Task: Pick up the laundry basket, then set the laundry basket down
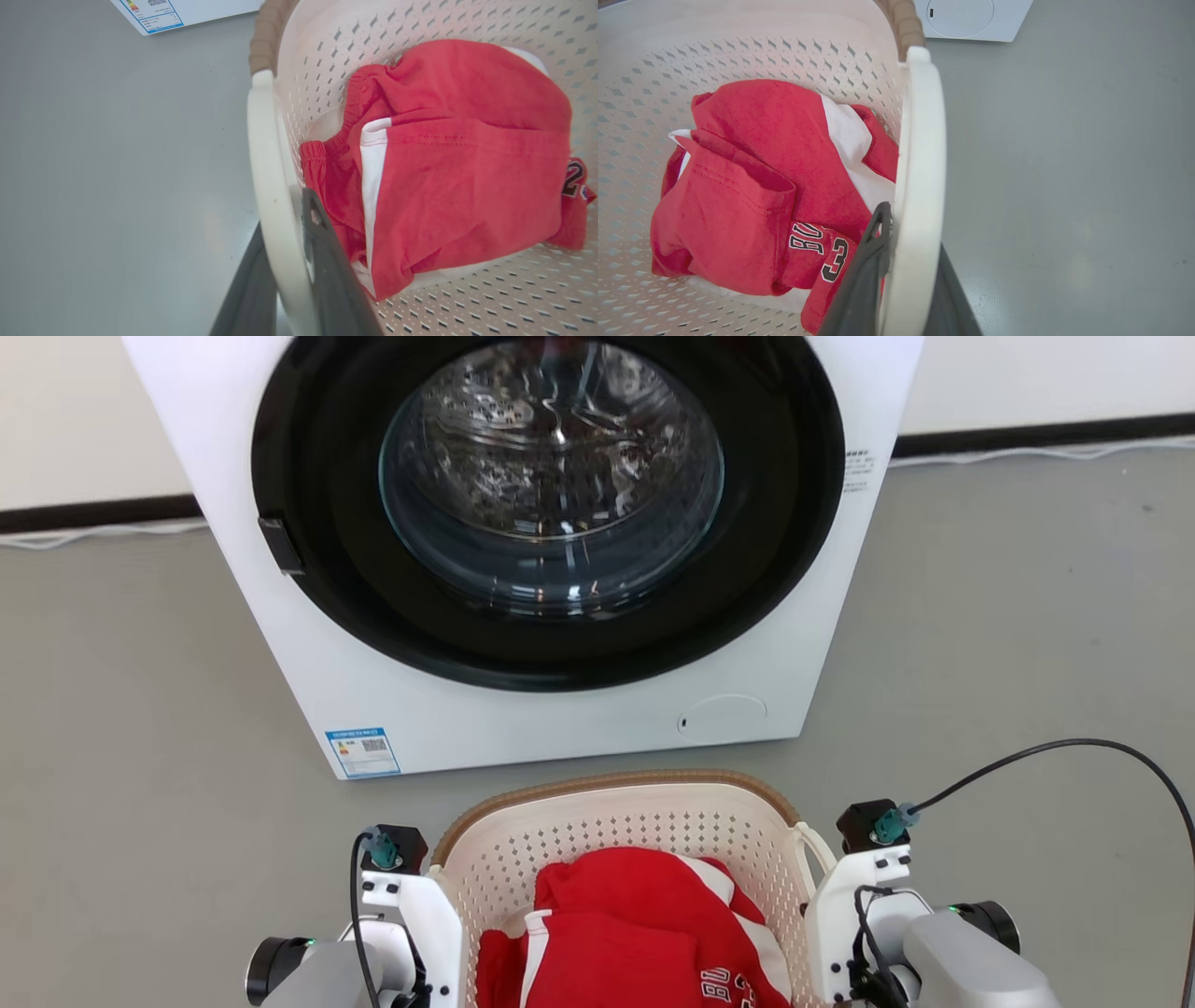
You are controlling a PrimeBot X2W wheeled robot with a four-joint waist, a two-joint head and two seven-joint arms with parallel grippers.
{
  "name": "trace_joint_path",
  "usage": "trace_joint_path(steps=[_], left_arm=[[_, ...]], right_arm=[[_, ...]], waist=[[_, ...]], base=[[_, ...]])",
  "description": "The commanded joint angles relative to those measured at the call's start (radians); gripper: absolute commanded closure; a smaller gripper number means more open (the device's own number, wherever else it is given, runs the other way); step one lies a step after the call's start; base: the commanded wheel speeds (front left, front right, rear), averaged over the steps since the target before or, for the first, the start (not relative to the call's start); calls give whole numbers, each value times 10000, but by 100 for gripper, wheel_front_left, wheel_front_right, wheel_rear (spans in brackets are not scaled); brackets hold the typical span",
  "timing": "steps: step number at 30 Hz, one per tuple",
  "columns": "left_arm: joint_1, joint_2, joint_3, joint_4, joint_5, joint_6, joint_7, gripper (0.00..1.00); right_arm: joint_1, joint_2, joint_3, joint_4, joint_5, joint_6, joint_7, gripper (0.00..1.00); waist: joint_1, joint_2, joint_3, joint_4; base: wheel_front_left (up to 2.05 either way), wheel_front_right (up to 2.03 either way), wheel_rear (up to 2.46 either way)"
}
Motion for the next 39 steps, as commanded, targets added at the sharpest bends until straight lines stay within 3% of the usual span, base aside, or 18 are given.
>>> trace_joint_path(steps=[1,39], left_arm=[[-187,154,112,-104,-38,-147,3,100],[48,225,95,-102,-423,-124,111,100]], right_arm=[[-78,136,298,-206,80,163,-38,100],[-554,137,1492,486,1287,163,-211,100]], waist=[[0,0,-137,40],[0,0,-659,317]], base=[[0,0,0],[0,0,0]])
